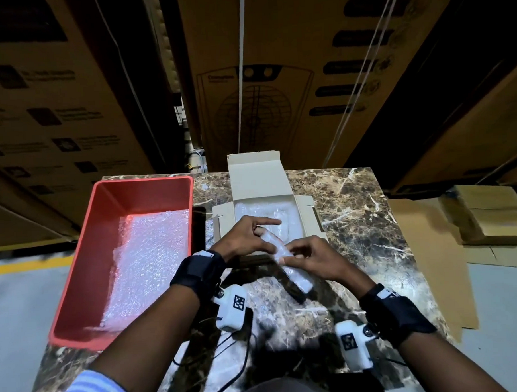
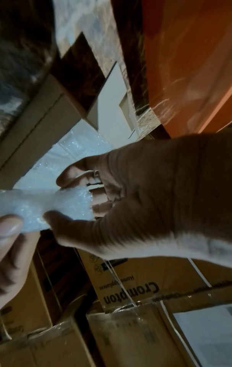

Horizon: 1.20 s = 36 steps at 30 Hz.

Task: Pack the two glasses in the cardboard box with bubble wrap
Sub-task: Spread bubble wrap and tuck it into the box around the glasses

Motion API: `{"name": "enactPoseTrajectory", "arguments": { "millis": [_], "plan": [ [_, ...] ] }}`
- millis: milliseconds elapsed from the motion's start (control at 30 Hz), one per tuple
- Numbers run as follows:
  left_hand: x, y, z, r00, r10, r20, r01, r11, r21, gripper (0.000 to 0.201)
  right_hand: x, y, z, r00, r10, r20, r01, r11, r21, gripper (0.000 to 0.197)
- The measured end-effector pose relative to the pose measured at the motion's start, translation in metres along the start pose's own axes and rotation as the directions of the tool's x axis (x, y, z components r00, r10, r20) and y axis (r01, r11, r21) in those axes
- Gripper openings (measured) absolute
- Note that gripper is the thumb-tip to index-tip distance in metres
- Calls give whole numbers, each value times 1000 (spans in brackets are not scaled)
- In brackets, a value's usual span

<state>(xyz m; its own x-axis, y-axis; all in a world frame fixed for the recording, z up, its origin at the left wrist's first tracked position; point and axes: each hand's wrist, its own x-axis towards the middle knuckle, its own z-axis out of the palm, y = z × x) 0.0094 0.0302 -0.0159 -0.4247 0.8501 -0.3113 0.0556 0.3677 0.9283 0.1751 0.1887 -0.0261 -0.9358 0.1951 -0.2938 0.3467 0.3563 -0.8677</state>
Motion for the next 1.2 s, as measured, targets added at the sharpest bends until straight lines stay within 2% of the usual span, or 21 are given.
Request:
{"name": "enactPoseTrajectory", "arguments": {
  "millis": [100,167,233,300,400,500,567,733,800,967,1067,1200],
  "plan": [
    [11,0,-2,994,4,-107,-13,997,-78,66,14,1,-6,994,42,-103,-46,998,-40,25],
    [21,-2,-2,977,5,-212,-25,995,-94,65,28,5,-9,972,105,-209,-115,992,-40,36],
    [32,-6,-3,942,42,-332,-20,998,68,58,43,7,-12,944,191,-269,-200,980,-6,50],
    [40,-13,-3,909,134,-395,7,941,337,55,58,6,-13,932,230,-280,-228,973,38,58],
    [51,-24,-1,937,148,-317,67,813,578,63,76,6,-9,921,246,-303,-250,968,27,60],
    [57,-28,2,958,140,-251,105,642,759,66,90,2,0,902,270,-337,-301,953,-40,54],
    [59,-31,2,958,141,-249,127,568,813,65,96,1,6,898,271,-347,-309,949,-59,54],
    [58,-36,3,955,149,-258,161,467,869,61,105,-2,17,877,258,-406,-317,945,-83,45],
    [59,-35,3,954,145,-263,170,460,872,63,110,-3,20,864,259,-432,-330,939,-98,39],
    [59,-32,5,940,142,-310,201,505,839,72,115,-8,26,825,250,-507,-381,908,-173,26],
    [58,-30,4,932,146,-333,212,527,823,68,114,-8,28,820,206,-534,-379,895,-235,27],
    [52,-30,-3,939,152,-309,187,528,829,57,114,-6,34,832,88,-548,-323,880,-349,28]
  ]
}}
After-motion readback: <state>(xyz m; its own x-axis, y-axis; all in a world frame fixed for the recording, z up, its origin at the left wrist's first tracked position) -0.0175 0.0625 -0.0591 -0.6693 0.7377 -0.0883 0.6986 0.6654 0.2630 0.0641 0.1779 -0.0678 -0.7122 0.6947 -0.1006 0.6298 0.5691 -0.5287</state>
